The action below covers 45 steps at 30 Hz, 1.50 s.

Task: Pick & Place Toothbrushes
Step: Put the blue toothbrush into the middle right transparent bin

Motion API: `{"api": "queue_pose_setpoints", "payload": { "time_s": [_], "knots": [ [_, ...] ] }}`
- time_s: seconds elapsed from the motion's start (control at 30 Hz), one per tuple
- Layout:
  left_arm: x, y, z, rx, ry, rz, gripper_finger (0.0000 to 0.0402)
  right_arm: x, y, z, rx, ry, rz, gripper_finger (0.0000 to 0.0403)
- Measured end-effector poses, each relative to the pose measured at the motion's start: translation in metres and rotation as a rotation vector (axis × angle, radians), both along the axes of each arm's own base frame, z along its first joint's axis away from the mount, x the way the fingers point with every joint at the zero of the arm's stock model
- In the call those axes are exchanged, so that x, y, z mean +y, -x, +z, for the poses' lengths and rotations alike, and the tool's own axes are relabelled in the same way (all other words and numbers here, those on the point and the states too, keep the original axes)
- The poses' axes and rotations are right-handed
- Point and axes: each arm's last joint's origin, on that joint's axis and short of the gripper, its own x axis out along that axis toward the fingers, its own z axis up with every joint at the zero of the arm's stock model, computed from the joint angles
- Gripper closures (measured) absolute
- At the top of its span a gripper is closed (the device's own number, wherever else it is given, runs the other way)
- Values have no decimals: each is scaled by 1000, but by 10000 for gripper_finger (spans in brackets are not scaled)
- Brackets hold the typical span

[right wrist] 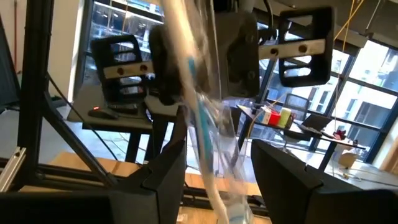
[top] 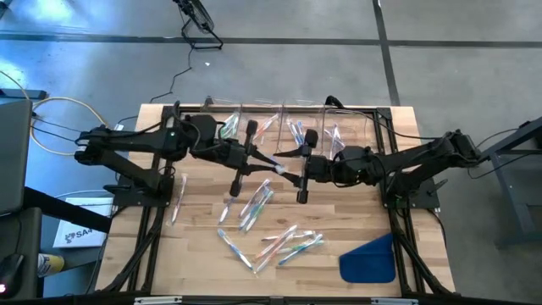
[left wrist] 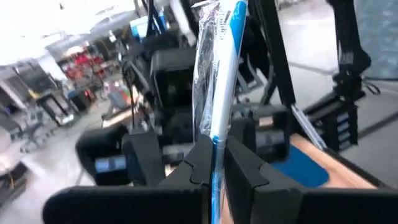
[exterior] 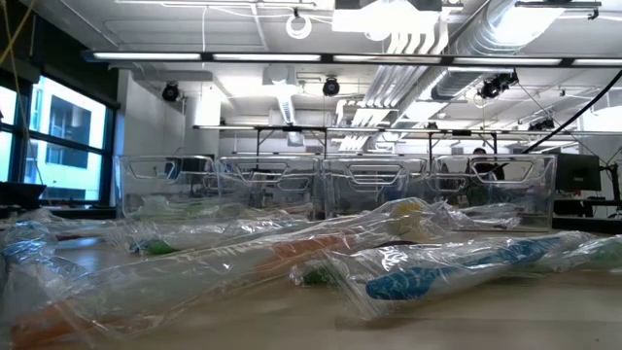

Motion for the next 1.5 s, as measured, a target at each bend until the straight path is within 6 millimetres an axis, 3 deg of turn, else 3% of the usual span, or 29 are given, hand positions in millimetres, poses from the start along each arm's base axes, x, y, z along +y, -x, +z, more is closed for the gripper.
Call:
{"api": "queue_pose_setpoints", "payload": {
  "time_s": [0.2,0.5,0.83,1.03,1.5],
  "knots": [
    [-1,-5,-2,-1,0,-14,389,0,0,-1,5,1,7,250],
    [0,-6,-4,6,-7,-3,389,1,0,-2,21,8,25,384],
    [0,-6,-4,12,-10,16,385,1,0,-4,42,7,24,384],
    [1,-6,-5,5,-86,56,346,1,0,-5,45,-25,28,384],
    [4,-6,-8,36,-89,143,264,-1,0,-6,57,-30,-35,384]
  ]
}}
